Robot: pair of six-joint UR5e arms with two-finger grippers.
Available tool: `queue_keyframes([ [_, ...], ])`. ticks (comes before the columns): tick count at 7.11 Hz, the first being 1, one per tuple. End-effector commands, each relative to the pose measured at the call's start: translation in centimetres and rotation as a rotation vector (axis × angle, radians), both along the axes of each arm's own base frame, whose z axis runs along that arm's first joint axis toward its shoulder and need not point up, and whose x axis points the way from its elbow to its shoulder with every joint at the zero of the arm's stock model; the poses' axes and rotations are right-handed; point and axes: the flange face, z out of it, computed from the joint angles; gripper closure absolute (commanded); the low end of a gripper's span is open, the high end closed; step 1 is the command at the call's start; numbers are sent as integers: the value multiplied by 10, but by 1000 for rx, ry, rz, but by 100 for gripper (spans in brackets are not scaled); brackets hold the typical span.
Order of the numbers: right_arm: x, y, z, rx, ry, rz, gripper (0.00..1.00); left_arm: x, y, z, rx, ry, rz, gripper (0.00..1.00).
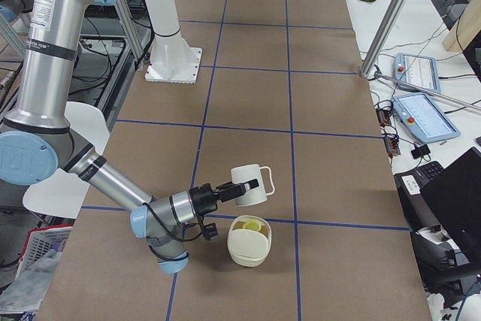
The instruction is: Left arm hands cup to right arm to dump lemon
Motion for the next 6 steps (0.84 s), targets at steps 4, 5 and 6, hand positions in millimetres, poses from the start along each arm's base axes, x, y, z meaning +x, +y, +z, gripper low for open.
queue_keyframes([
  [4, 5, -2, -1, -5, -102, 26, 86, 0, -1, 1, 3, -4, -4, 0],
  [5, 6, -1, -2, 11, -108, 27, 86, 0, -1, 1, 3, -4, -4, 0],
  [6, 6, -1, -1, 12, -108, 28, 86, 0, -1, 0, 5, -3, -4, 0],
])
